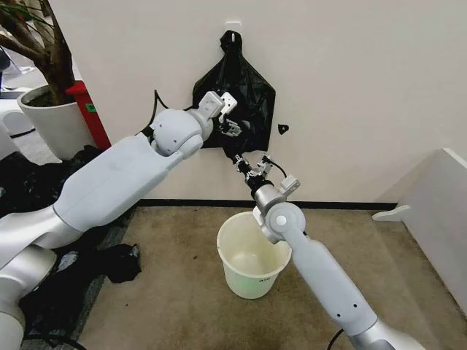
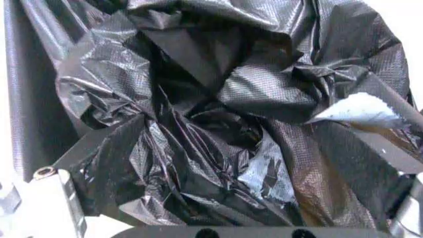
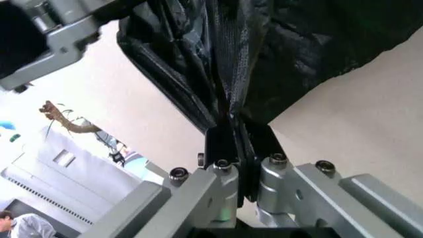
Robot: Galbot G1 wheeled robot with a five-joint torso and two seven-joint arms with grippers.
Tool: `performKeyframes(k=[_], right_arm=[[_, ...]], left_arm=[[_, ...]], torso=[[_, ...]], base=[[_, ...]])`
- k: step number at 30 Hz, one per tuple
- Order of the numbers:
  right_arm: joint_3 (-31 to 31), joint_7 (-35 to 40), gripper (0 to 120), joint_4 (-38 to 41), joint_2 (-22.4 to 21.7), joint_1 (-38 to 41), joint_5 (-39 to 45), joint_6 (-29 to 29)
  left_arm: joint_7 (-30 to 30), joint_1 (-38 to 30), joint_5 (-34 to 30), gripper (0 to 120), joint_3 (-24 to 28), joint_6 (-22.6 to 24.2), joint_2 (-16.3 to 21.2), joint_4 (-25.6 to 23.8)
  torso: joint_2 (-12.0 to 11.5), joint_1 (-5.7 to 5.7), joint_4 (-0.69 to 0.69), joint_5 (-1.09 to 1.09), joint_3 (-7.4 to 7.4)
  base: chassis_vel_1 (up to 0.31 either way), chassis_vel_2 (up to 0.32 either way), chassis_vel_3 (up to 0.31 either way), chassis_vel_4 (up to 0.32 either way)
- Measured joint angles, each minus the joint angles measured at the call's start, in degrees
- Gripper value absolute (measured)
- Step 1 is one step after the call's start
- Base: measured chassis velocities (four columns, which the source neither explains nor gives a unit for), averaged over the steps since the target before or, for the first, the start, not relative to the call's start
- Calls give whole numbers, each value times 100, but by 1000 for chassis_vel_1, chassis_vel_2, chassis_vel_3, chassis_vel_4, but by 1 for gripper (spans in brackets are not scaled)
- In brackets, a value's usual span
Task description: Place the garbage bag over the trash bin.
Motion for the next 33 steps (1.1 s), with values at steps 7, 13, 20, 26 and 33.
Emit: performKeyframes(k=[7, 13, 20, 26, 33], right_arm=[[87, -18, 0, -40, -6, -14, -21, -9], [248, -15, 0, -96, -15, -15, -19, -14], [358, 24, 0, -59, -60, -89, -4, -16], [440, 63, 0, -15, -112, -120, 21, -16], [410, 76, 0, 5, -121, -90, 38, -26]], left_arm=[[-155, -23, -63, 100, -35, 47, -2, -383], [-323, -21, -20, 100, -34, 47, 76, -509], [-1063, 59, -400, 100, -112, 53, 69, -575], [-1824, 159, -976, 100, -192, 53, -13, -463], [-2167, 159, -1423, 100, -223, 52, -362, 2]], torso=[[0, 0, -1, 1, 0], [0, 0, 0, -1, 0], [0, 0, 0, 0, 0], [0, 0, 0, 0, 0], [0, 0, 0, 0, 0]], base=[[0, 0, 0, 0], [0, 0, 0, 0], [0, 0, 0, 0], [0, 0, 0, 0], [0, 0, 0, 0]])
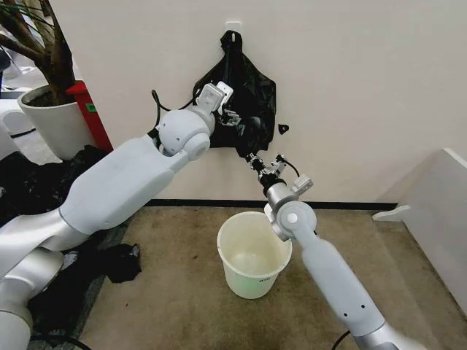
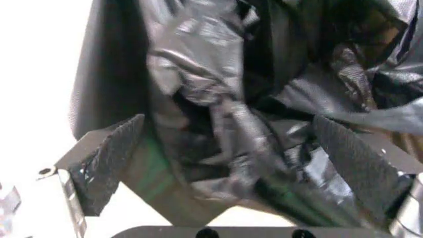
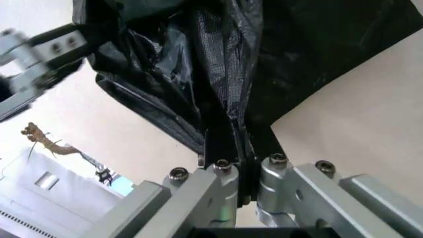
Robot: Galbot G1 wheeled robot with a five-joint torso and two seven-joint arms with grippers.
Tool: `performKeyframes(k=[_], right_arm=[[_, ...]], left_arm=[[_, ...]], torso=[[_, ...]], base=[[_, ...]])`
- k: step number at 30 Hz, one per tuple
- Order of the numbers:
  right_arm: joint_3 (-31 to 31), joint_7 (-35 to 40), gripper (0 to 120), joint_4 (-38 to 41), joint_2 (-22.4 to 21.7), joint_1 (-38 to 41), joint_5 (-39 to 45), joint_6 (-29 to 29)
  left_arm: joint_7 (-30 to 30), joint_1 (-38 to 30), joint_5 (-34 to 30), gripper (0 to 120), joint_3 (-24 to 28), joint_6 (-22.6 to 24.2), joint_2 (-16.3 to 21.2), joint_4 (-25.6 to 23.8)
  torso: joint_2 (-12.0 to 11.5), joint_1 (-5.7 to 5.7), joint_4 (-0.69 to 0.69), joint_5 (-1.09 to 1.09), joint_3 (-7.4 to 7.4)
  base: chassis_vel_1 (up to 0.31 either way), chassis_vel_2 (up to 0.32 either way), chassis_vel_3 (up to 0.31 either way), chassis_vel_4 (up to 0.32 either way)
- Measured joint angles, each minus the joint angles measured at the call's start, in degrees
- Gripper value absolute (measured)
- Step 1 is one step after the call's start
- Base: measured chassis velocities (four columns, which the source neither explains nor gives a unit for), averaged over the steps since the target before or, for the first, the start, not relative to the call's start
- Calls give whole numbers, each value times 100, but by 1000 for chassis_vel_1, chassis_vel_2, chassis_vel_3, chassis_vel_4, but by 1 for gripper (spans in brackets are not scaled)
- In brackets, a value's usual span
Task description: Place the garbage bag over the trash bin.
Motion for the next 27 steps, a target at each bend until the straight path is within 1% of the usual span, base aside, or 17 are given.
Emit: performKeyframes(k=[2, 8, 9, 13, 15, 16, 22, 23, 25, 27], right_arm=[[-3, -2, 0, -8, -16, 6, 3, -7], [1, -9, 0, 2, -37, 13, 28, -11], [3, -12, 0, 4, -38, 6, 28, -11], [3, -19, 0, 16, -43, -16, 24, -11], [3, -19, 0, 16, -43, -16, 24, -12], [3, -20, 0, 23, -46, -22, 20, -12], [17, -16, 0, 61, -98, -41, 22, -12], [17, -16, 0, 61, -98, -41, 22, -12], [40, -16, 0, 74, -115, -68, 23, -11], [67, -18, 0, 76, -120, -93, 23, -11]], left_arm=[[-19, -18, -76, 100, -10, 0, -119, 171], [89, -38, -104, 96, -12, -1, -227, 437], [117, -39, -105, 90, -11, -1, -259, 496], [108, -43, -149, 75, -12, -2, -327, 538], [108, -43, -149, 75, -12, -2, -327, 538], [58, -48, -220, 66, -17, -3, -354, 540], [-52, -56, -321, 42, -77, -5, -350, 555], [-52, -56, -321, 42, -77, -5, -350, 555], [-138, -50, -422, 32, -131, -5, -324, 505], [-204, -33, -501, 26, -172, -5, -294, 449]], torso=[[0, 0, -3, 1, 0], [0, 0, 1, 0, 0], [0, 0, 1, 0, 0], [0, 0, -1, 0, 0], [0, 0, -1, 0, 0], [0, 0, -1, 0, 0], [0, 0, -1, 0, 0], [0, 0, -1, 0, 0], [0, 0, 0, 0, 0], [0, 0, 0, 0, 0]], base=[[0, 0, 0, 0], [0, 0, 0, 0], [0, 0, 0, 0], [0, 0, 0, 0], [0, 0, 0, 0], [0, 0, 0, 0], [0, 0, 0, 0], [0, 0, 0, 0], [0, 0, 0, 0], [0, 0, 0, 0]])
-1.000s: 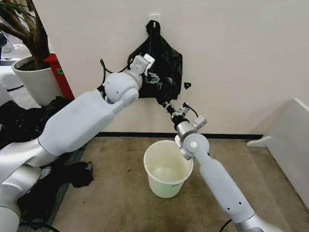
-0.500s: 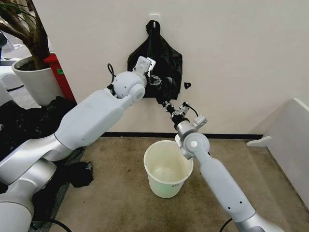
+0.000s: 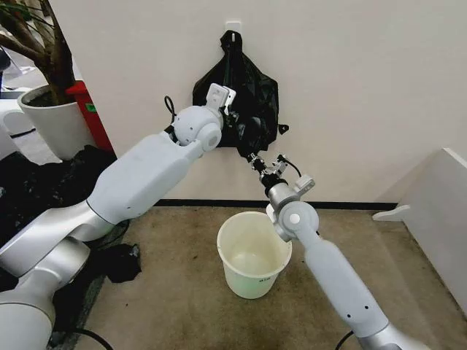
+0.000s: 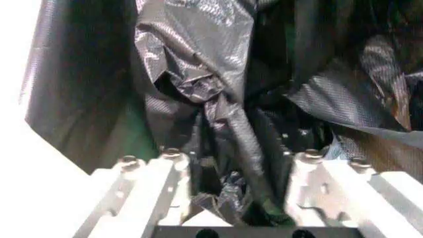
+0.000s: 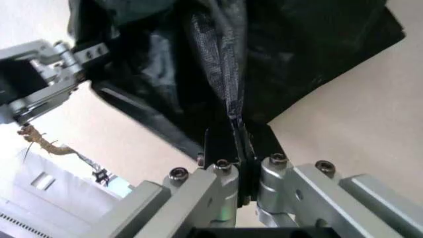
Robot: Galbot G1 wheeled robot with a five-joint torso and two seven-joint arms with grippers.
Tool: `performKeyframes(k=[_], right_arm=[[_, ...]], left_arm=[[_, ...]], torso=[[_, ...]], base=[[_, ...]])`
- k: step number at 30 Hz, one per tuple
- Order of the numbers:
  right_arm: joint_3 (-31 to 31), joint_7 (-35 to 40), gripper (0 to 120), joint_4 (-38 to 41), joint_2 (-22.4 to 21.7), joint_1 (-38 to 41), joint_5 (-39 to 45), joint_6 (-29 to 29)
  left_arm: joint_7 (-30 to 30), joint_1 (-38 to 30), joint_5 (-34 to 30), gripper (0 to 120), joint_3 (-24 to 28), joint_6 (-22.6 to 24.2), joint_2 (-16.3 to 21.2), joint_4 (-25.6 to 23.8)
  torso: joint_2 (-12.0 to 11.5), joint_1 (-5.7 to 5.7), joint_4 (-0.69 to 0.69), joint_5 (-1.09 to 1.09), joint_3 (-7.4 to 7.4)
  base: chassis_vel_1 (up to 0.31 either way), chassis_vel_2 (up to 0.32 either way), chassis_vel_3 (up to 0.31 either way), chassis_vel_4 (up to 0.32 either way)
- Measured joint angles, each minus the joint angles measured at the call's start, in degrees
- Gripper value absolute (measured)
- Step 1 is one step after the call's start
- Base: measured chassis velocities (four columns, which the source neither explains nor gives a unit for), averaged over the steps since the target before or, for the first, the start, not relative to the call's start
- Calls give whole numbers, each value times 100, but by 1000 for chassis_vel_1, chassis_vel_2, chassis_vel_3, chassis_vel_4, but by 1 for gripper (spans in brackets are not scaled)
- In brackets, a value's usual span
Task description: Place the garbage bag over the trash bin.
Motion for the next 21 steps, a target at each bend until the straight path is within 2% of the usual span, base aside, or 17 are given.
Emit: performKeyframes(k=[2, 3, 7, 14, 16, 18, 20, 21], right_arm=[[35, -2, 0, 2, 0, -23, 0, 0], [35, -2, 0, 2, 0, -23, 0, 0], [73, 5, 0, 52, -11, -64, -5, 0], [140, -10, 0, 329, -131, -119, -240, -131], [151, -16, 5, 493, -229, -170, -399, -149], [180, -15, 16, 831, -416, -307, -479, -195], [203, -18, 18, 963, -483, -366, -489, -231], [235, -47, 25, 1163, -583, -473, -504, -276]], left_arm=[[-41, 16, -41, 17, -31, 0, 35, -39], [-41, 16, -41, 17, -31, 0, 35, -39], [-166, 46, -102, 0, -108, 0, 60, -75], [-296, 47, -192, 0, -223, -167, 26, -41], [-356, 28, -198, 0, -254, -288, -24, 7], [-460, 13, -229, 0, -315, -379, -100, 63], [-504, 10, -249, 0, -336, -413, -127, 79], [-555, 3, -275, 0, -354, -457, -156, 96]], torso=[[0, 0, 0, 0, 0], [0, 0, 0, 0, 0], [0, 0, 0, 0, 0], [0, 0, 1, 0, 0], [0, 0, 0, 0, 0], [0, 0, -1, 1, 0], [0, 0, 0, 1, 0], [0, 0, -1, 0, 0]], base=[[0, 0, 0, 0], [0, 0, 0, 0], [0, 0, 0, 0], [0, 0, 0, 0], [0, 0, 0, 0], [0, 0, 0, 0], [0, 0, 0, 0], [0, 0, 0, 0]])
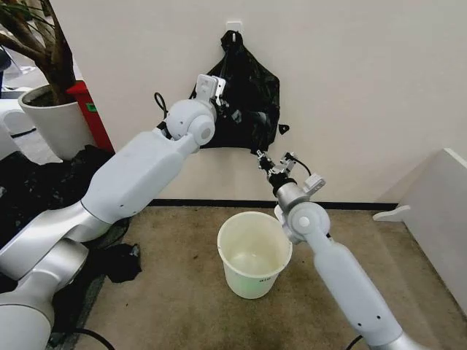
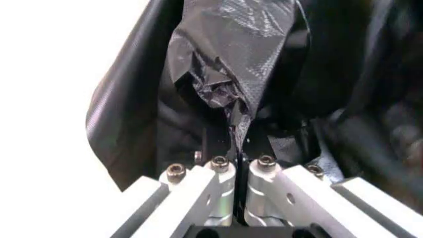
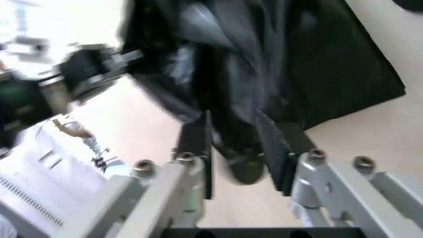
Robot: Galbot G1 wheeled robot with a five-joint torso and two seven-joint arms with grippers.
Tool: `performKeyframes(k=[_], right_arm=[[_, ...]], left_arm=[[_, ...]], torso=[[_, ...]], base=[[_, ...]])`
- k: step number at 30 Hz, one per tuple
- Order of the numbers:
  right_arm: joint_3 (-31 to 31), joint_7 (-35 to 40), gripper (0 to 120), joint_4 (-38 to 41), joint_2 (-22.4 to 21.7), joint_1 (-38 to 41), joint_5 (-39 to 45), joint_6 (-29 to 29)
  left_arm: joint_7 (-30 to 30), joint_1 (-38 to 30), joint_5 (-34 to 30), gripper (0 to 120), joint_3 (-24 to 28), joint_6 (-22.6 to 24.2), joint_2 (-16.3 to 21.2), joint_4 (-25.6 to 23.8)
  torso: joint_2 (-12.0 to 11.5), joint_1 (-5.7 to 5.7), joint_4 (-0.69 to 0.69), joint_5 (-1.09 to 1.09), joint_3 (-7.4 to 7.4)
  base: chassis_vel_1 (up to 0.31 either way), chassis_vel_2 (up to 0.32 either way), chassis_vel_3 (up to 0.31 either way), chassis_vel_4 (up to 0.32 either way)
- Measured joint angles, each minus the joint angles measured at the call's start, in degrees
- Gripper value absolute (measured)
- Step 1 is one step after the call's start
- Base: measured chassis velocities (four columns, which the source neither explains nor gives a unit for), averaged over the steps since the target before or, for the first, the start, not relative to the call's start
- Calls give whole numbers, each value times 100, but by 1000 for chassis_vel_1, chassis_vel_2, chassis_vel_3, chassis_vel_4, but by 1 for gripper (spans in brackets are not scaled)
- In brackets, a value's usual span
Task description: Place the garbage bag over the trash bin.
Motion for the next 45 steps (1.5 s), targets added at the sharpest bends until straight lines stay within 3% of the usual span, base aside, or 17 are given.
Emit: performKeyframes(k=[6, 8, 14, 21, 30, 35, 45], right_arm=[[179, -97, 41, 545, -284, -326, -70, -179], [400, 61, 53, 765, -435, -286, -88, -414], [306, 979, 73, 513, -365, 700, -256, -692], [-404, 1706, 98, 13, 19, 1476, -1456, -1256], [-966, 1855, 100, -532, 467, 1929, -2773, -1568], [-942, 1922, 100, -1055, 799, 2247, -3254, -1503], [-875, 1940, 100, -1498, 909, 2427, -3379, -1608]], left_arm=[[-79, -8, -26, 0, -11, -108, -61, 47], [-89, -8, -81, 0, 21, -138, -62, 2], [-110, -11, -225, 0, 62, -153, -56, -88], [-128, -42, -446, 0, 75, -237, -53, -158], [-101, -16, -535, 0, -19, -321, -17, -265], [-91, -18, -556, 0, -17, -322, -13, -309], [-100, -24, -602, 0, -48, -313, -28, -400]], torso=[[0, 0, 0, 1, 0], [0, 0, -2, 0, 0], [0, 0, 1, -1, 1], [0, 0, 1, -1, 0], [0, 0, 2, -2, 1], [0, 0, 3, -2, 1], [0, 0, 1, -1, 1]], base=[[0, 0, 0, 0], [0, 0, 0, 0], [0, 0, 0, 0], [0, 0, 0, 0], [0, 0, 0, 0], [0, 0, 0, 0], [0, 0, 0, 0]])
